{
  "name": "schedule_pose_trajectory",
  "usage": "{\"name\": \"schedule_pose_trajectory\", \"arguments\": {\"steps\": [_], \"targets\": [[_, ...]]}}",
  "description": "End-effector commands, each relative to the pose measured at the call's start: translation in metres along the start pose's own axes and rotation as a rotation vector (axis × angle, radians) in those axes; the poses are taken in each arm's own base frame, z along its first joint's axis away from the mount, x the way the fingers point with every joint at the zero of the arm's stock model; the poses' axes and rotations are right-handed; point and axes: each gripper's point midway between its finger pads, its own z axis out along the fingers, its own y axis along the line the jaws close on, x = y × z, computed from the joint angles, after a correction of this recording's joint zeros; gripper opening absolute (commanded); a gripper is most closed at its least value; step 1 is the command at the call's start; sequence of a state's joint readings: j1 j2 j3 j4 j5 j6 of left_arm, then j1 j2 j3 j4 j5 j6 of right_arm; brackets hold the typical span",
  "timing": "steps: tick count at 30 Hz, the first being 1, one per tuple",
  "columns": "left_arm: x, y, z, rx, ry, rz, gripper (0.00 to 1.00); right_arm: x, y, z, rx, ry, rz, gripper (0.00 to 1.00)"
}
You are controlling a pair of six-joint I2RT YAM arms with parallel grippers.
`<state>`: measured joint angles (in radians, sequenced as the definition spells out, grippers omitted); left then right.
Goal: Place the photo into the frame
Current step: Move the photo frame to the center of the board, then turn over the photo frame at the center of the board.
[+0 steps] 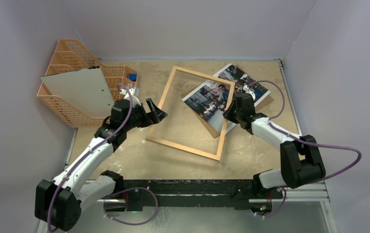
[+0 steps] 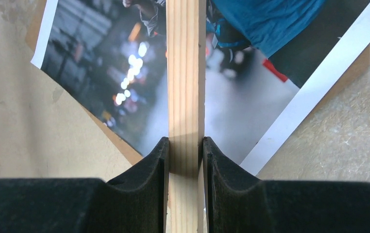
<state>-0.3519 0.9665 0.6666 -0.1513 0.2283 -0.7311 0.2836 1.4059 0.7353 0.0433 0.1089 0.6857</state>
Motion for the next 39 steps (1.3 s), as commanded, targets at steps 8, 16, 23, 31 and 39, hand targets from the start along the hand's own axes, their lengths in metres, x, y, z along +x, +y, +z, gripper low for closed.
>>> {"name": "schedule_pose_trajectory", "arguments": {"steps": [8,16,23,31,39], "targets": [[0.066,-0.095,0.047,0.190,0.120,0.198,0.90,-0.034,0.035,-0.014,-0.013,-0.111,0.018,0.00],[0.144,-0.150,0.103,0.251,0.254,0.354,0.94,-0.033,0.040,-0.021,-0.013,-0.098,0.043,0.00],[0.174,-0.171,0.118,0.321,0.267,0.392,0.97,-0.031,0.040,-0.029,-0.011,-0.081,0.062,0.00],[0.217,-0.185,0.123,0.364,0.331,0.386,0.90,-0.028,0.037,-0.031,0.003,-0.068,0.072,0.00],[0.232,-0.179,0.130,0.278,0.318,0.460,0.73,-0.026,0.033,-0.034,0.016,-0.062,0.079,0.00]]}}
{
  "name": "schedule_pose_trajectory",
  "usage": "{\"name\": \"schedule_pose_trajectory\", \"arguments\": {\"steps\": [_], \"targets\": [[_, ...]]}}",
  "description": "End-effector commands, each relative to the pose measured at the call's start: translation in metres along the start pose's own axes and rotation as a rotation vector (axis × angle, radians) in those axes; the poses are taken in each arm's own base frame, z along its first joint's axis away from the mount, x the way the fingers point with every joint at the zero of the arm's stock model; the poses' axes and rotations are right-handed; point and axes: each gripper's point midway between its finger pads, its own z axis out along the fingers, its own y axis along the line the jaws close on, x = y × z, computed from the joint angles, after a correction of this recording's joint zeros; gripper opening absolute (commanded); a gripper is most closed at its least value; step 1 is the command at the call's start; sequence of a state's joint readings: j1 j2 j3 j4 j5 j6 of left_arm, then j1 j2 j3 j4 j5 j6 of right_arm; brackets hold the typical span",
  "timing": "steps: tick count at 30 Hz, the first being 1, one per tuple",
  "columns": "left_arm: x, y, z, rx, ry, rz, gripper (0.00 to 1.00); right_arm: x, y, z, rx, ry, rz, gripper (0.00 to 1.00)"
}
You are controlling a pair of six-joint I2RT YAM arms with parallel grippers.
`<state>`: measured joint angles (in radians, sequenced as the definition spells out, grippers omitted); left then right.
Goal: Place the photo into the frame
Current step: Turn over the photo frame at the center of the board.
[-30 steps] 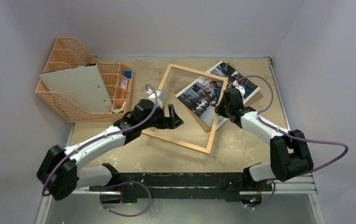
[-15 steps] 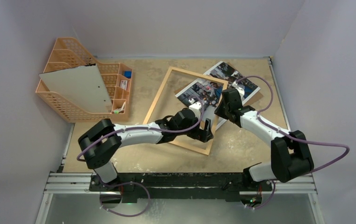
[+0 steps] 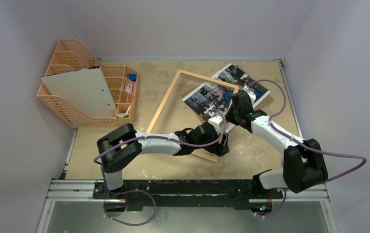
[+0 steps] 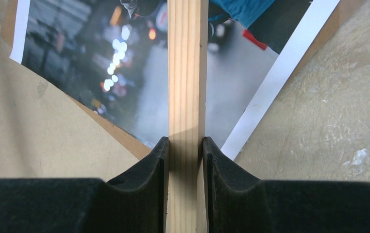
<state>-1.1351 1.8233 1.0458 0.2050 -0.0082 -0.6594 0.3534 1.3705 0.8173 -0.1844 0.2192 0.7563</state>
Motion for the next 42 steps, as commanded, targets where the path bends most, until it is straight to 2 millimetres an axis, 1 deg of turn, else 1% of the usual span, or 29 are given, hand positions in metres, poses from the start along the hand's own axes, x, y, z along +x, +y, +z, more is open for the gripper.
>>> {"name": "schedule_pose_trajectory", "arguments": {"steps": [1,4,6,8,11,13,15,18,20,23,25,27,30,31,32,34,35,37,40,42], "targets": [[-0.023,-0.012,0.003,-0.010,-0.068,0.050,0.71,-0.032,0.031,-0.016,-0.103,-0.092,0.079,0.00],[-0.020,-0.012,0.005,-0.020,-0.050,0.078,0.63,-0.026,0.033,-0.012,-0.115,-0.073,0.089,0.00],[-0.017,-0.010,0.008,-0.031,-0.033,0.087,0.55,-0.019,0.034,-0.010,-0.123,-0.038,0.108,0.00],[-0.014,-0.007,0.011,-0.043,-0.020,0.093,0.51,-0.015,0.037,-0.009,-0.133,-0.020,0.111,0.00],[-0.011,0.004,0.015,-0.108,-0.010,0.087,0.45,-0.009,0.039,-0.008,-0.148,0.007,0.111,0.00],[-0.009,0.011,0.017,-0.153,0.003,0.083,0.41,-0.009,0.038,-0.008,-0.145,0.006,0.115,0.00],[-0.007,0.014,0.017,-0.167,0.005,0.078,0.35,-0.009,0.039,-0.006,-0.148,0.010,0.119,0.00],[-0.007,0.011,0.015,-0.149,-0.003,0.070,0.20,-0.005,0.039,-0.004,-0.149,0.024,0.119,0.00],[-0.010,0.009,0.012,-0.141,-0.013,0.067,0.10,-0.004,0.040,-0.003,-0.164,0.023,0.110,0.02],[-0.017,0.004,0.007,-0.126,-0.027,0.063,0.00,-0.007,0.041,-0.002,-0.192,0.008,0.113,0.07],[-0.020,0.000,0.003,-0.112,-0.030,0.060,0.00,-0.010,0.043,-0.002,-0.214,0.007,0.119,0.11],[-0.025,-0.006,-0.001,-0.094,-0.035,0.055,0.00,-0.012,0.044,-0.002,-0.228,0.013,0.124,0.18],[-0.034,-0.013,-0.008,-0.080,-0.047,0.053,0.00,-0.019,0.044,-0.008,-0.237,-0.015,0.128,0.39],[-0.037,-0.013,-0.011,-0.086,-0.052,0.050,0.00,-0.022,0.042,-0.011,-0.238,-0.032,0.125,0.46],[-0.041,-0.011,-0.013,-0.097,-0.057,0.049,0.00,-0.030,0.046,-0.016,-0.263,-0.067,0.122,0.53],[-0.048,-0.007,-0.019,-0.118,-0.066,0.044,0.00,-0.038,0.050,-0.026,-0.308,-0.107,0.113,0.62],[-0.050,-0.004,-0.023,-0.126,-0.062,0.038,0.00,-0.042,0.054,-0.032,-0.338,-0.124,0.108,0.65],[-0.061,-0.001,-0.030,-0.114,-0.071,0.021,0.00,-0.050,0.060,-0.044,-0.388,-0.156,0.105,0.69],[-0.080,-0.007,-0.045,-0.062,-0.094,0.000,0.00,-0.056,0.069,-0.058,-0.454,-0.174,0.114,0.72],[-0.097,-0.012,-0.059,-0.020,-0.115,-0.023,0.00,-0.060,0.074,-0.068,-0.501,-0.187,0.137,0.73]]}}
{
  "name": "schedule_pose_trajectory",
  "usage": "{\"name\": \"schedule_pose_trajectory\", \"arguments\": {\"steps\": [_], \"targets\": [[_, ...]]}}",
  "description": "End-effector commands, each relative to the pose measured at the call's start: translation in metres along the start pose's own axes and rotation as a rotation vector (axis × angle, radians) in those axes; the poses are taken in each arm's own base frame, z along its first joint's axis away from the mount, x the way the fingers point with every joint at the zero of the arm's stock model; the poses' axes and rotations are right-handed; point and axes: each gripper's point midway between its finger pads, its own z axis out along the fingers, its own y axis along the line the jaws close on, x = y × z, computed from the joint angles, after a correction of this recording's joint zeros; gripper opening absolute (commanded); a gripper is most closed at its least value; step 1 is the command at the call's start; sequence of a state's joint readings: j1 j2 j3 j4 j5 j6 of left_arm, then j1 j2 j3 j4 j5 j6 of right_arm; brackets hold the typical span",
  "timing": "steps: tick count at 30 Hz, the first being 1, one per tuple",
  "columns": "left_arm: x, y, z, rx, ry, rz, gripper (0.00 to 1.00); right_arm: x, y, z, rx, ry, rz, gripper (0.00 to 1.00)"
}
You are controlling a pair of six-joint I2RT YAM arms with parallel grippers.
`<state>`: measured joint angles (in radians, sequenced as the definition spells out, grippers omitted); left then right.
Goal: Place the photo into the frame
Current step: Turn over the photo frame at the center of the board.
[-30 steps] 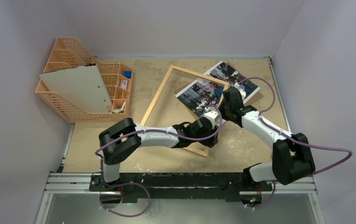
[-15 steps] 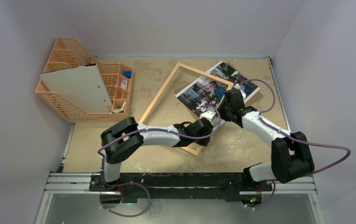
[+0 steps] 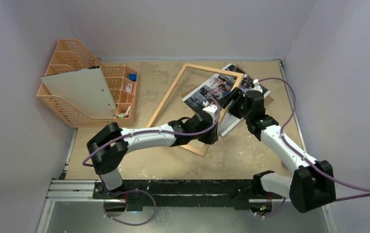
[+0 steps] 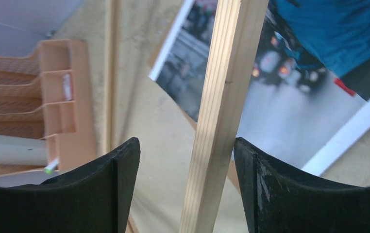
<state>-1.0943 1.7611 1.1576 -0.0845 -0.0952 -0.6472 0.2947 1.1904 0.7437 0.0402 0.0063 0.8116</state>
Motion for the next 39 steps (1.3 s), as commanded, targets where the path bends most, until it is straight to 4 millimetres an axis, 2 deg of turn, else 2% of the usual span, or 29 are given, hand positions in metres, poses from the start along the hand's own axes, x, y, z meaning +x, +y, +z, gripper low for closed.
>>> {"name": "schedule_pose_trajectory", "arguments": {"steps": [1,4,8,12,14,19,23,27,31,34,37,39], "targets": [[-0.077,-0.033,-0.051,0.174,-0.152,-0.041,0.00,-0.022,0.038,-0.018,-0.187,-0.075,0.026,0.74],[-0.105,-0.038,-0.082,0.253,-0.198,-0.074,0.00,-0.035,0.057,-0.035,-0.307,-0.102,0.081,0.77],[-0.131,-0.038,-0.117,0.288,-0.233,-0.075,0.00,-0.044,0.096,-0.057,-0.520,-0.123,0.088,0.79],[-0.152,-0.040,-0.147,0.304,-0.277,-0.077,0.00,-0.048,0.124,-0.062,-0.644,-0.088,0.068,0.79],[-0.162,-0.040,-0.159,0.307,-0.307,-0.088,0.00,-0.041,0.133,-0.063,-0.710,-0.040,0.079,0.79],[-0.175,-0.034,-0.179,0.294,-0.368,-0.134,0.00,-0.040,0.152,-0.081,-0.873,-0.015,0.134,0.79],[-0.180,-0.038,-0.192,0.330,-0.396,-0.185,0.00,-0.046,0.165,-0.099,-0.975,-0.023,0.174,0.76],[-0.185,-0.048,-0.205,0.405,-0.422,-0.288,0.00,-0.051,0.177,-0.118,-1.073,-0.031,0.203,0.74],[-0.196,-0.061,-0.222,0.517,-0.475,-0.364,0.00,-0.048,0.188,-0.128,-1.134,-0.001,0.227,0.71],[-0.199,-0.070,-0.228,0.566,-0.471,-0.385,0.00,-0.045,0.196,-0.131,-1.169,0.042,0.236,0.67],[-0.202,-0.080,-0.235,0.650,-0.476,-0.420,0.00,-0.041,0.206,-0.142,-1.233,0.077,0.244,0.61],[-0.202,-0.086,-0.237,0.698,-0.470,-0.434,0.00,-0.039,0.210,-0.147,-1.257,0.094,0.260,0.55]]}}
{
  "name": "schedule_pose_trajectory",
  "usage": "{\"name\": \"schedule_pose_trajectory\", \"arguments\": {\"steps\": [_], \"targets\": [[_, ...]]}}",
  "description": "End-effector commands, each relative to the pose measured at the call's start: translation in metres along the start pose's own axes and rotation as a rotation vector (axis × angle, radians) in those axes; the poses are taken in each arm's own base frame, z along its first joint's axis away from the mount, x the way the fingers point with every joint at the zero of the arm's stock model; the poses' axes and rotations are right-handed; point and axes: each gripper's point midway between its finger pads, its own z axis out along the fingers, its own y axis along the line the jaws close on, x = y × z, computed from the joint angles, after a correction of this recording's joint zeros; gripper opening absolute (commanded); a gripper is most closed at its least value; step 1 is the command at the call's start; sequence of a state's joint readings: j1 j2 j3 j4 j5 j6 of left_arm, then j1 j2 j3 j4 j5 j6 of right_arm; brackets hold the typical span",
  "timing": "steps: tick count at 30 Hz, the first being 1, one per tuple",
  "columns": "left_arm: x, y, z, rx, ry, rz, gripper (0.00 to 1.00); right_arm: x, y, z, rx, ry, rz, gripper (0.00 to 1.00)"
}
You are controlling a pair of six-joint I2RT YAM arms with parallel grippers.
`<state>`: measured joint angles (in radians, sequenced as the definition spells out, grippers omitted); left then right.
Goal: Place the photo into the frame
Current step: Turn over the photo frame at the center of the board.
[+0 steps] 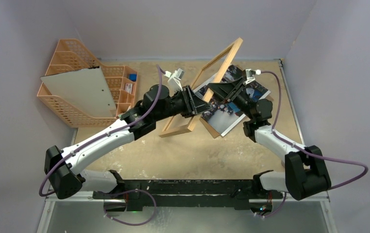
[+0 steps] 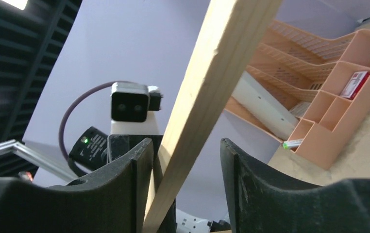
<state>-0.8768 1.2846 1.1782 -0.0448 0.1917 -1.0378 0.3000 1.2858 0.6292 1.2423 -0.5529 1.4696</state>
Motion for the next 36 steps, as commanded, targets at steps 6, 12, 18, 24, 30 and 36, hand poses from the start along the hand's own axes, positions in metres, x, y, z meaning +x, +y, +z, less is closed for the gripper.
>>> {"name": "schedule_pose_trajectory", "arguments": {"steps": [6,12,18,24,30,36], "targets": [[-0.021,-0.070,-0.016,0.328,-0.071,-0.061,0.00,0.009,0.055,0.001,-0.182,0.052,0.022,0.33],[-0.023,-0.066,-0.021,0.301,-0.093,-0.006,0.46,0.003,0.061,0.013,-0.114,0.063,-0.029,0.13],[-0.028,-0.034,-0.030,0.083,-0.097,0.217,0.87,-0.004,0.070,0.021,0.019,0.095,-0.225,0.07],[-0.052,-0.026,-0.067,-0.036,-0.208,0.373,0.91,-0.013,0.075,0.022,0.198,0.144,-0.320,0.05],[-0.075,-0.019,-0.103,-0.149,-0.316,0.449,0.91,-0.021,0.052,0.013,0.434,0.200,-0.356,0.04],[-0.089,0.000,-0.130,-0.283,-0.402,0.465,0.91,-0.022,0.016,-0.011,0.645,0.219,-0.344,0.00]]}}
